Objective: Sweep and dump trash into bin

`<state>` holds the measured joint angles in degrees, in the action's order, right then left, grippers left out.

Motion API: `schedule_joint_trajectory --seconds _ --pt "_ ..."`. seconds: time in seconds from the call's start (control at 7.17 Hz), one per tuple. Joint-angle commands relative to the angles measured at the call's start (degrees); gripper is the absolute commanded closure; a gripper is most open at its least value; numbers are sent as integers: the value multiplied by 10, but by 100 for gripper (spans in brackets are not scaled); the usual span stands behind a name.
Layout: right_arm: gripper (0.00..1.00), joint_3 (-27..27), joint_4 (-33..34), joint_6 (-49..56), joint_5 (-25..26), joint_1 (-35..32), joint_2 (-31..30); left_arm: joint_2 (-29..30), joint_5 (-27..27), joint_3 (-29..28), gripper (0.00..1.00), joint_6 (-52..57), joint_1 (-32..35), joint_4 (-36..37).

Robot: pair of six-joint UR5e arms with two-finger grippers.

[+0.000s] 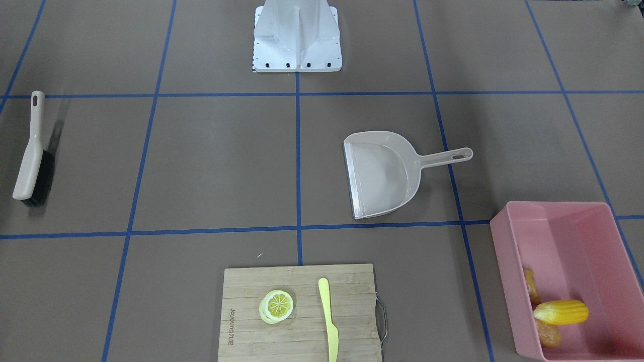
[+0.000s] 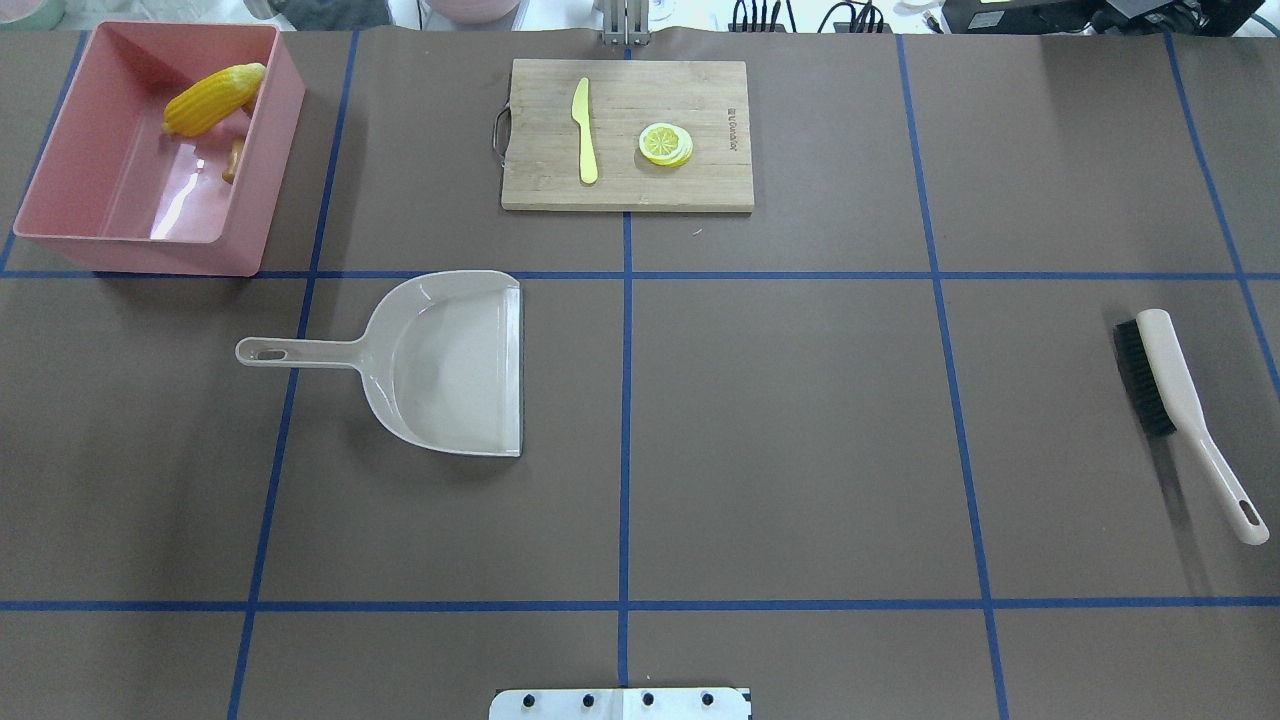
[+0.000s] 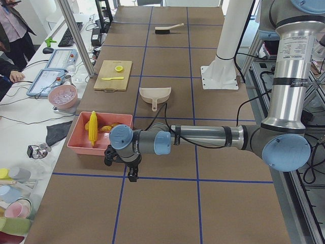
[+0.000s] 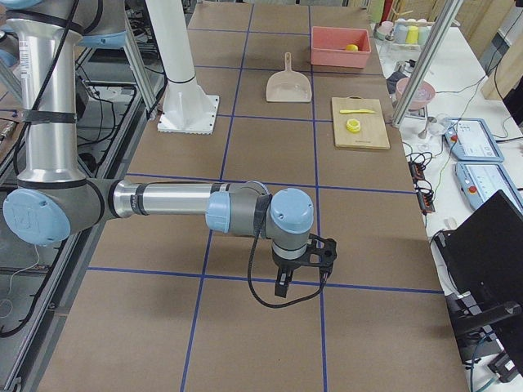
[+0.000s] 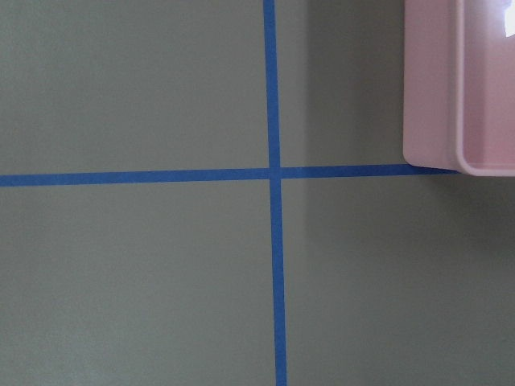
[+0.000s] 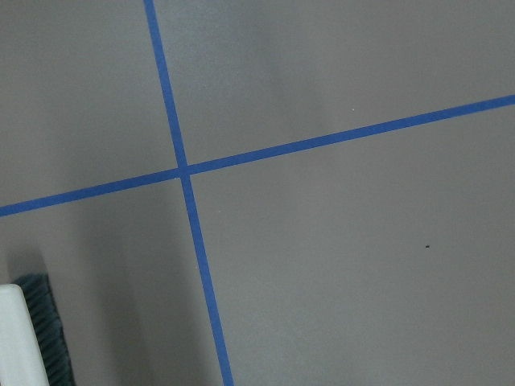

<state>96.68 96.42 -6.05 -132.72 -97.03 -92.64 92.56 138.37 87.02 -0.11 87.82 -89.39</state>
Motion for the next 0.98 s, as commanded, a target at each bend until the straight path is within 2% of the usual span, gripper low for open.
schedule_joint_trajectory --seconds 0.0,0.84 --pt "0 0 0 1 -1 0 0 -8 2 4 1 0 6 -1" --pt "0 4 0 1 -2 0 0 -4 -4 18 1 -1 15 -4"
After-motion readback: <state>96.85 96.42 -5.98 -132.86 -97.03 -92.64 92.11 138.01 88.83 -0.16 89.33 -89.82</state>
